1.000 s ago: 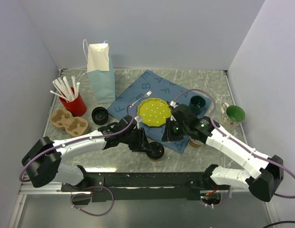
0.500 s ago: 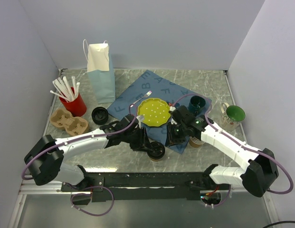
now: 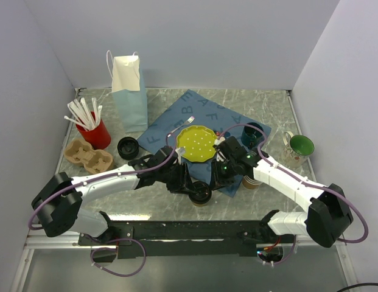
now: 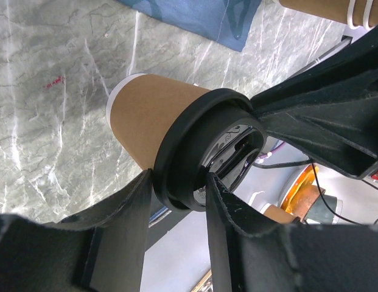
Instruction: Pack the takeout coffee
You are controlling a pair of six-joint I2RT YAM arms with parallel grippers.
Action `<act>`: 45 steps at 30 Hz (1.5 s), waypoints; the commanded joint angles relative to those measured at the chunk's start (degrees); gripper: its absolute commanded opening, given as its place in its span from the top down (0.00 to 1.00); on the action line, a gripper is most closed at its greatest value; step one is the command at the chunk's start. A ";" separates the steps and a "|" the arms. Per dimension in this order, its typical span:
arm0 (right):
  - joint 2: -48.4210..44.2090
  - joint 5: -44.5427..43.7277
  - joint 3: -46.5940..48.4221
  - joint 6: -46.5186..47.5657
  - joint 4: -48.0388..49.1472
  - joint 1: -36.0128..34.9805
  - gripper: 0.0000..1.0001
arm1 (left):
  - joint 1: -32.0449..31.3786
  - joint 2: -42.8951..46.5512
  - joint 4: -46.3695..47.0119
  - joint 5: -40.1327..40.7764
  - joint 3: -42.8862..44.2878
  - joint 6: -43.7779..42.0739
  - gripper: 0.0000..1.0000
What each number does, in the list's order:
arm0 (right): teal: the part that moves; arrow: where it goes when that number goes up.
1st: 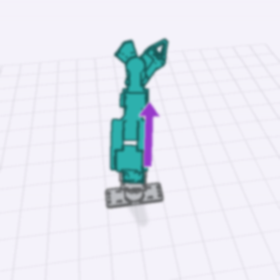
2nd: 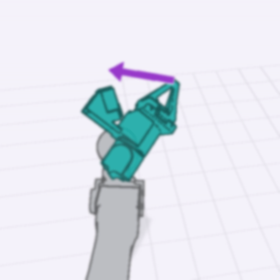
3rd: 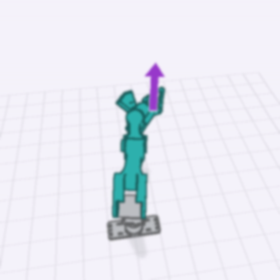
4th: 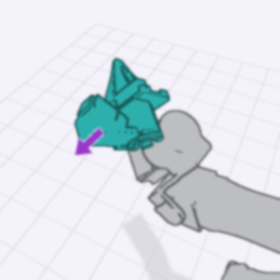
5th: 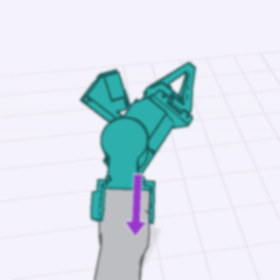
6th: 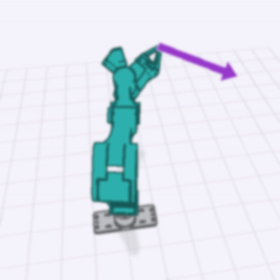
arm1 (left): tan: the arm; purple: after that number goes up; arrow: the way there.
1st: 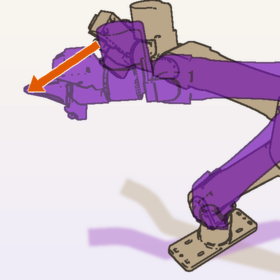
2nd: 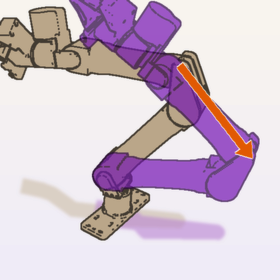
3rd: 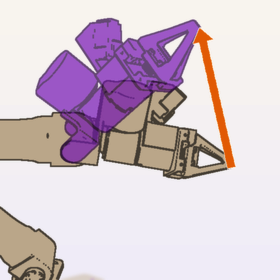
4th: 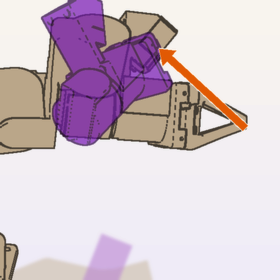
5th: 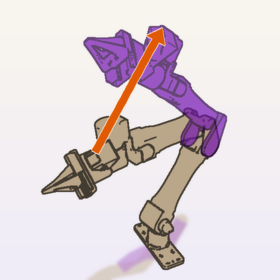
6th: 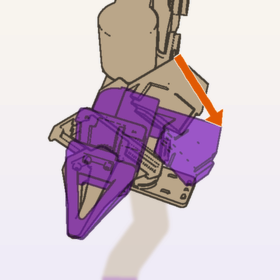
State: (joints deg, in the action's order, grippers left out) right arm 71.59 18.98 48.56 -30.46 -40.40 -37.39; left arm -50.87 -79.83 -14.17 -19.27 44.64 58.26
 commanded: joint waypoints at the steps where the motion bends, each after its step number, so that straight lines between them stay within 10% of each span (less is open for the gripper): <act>1: 3.38 -3.86 -5.13 -2.15 2.43 -0.06 0.76 | -0.54 -6.39 -14.13 10.92 -5.53 -3.68 0.58; 39: 1.44 -8.43 16.75 1.46 -12.77 -3.92 0.65 | -0.54 10.04 -22.91 16.36 12.92 -4.29 0.27; 45: 3.29 -12.90 17.10 -1.09 -13.03 -8.75 0.62 | -0.19 11.28 -26.34 22.43 13.54 -4.03 0.03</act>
State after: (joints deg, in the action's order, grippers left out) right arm 73.41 11.31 62.89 -30.00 -52.16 -43.62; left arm -51.29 -70.37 -37.85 -2.79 55.53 54.33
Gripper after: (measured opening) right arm 0.376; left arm 0.846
